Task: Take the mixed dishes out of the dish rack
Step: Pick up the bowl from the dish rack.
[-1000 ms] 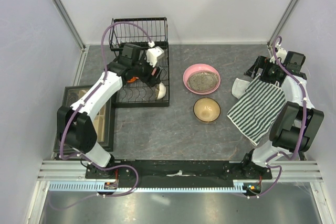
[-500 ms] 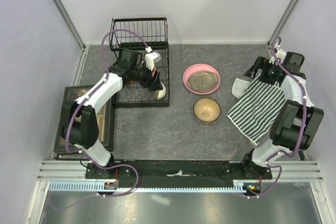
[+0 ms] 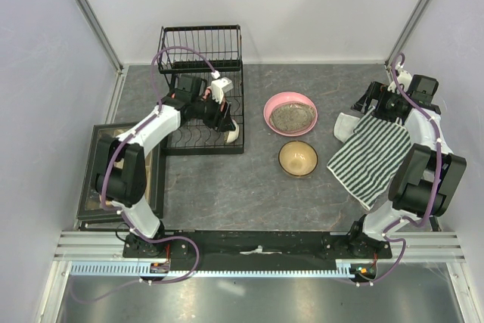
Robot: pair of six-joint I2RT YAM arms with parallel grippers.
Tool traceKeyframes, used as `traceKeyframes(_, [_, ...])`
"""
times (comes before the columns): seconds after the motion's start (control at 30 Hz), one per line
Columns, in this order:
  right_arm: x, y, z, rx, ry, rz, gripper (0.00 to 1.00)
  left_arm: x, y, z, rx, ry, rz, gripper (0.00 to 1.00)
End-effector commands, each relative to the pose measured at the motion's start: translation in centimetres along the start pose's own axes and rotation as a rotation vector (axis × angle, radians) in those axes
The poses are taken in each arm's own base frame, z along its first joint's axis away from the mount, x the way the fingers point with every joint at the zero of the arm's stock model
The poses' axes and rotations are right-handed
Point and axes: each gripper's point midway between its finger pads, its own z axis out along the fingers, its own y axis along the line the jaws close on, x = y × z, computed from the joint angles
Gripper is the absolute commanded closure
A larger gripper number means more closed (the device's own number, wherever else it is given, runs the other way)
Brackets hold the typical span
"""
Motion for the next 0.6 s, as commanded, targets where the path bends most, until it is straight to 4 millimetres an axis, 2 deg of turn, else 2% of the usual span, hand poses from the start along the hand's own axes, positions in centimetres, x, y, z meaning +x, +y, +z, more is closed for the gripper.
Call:
traceKeyframes(0.0, [-0.53, 0.05, 0.08, -0.005, -0.012, -0.028, 0.02, -0.29, 0.62, 0.70, 0.024, -0.025, -0.025, 0.41])
traceKeyframes(0.27, [-0.43, -0.05, 0.13, -0.002, -0.010, -0.027, 0.02, -0.01, 1.51, 1.01, 0.023, -0.027, -0.046, 0.44])
traceKeyframes(0.57, [-0.33, -0.15, 0.21, 0.001, -0.006, -0.023, 0.02, 0.69, 1.46, 1.68, 0.061, -0.016, -0.080, 0.50])
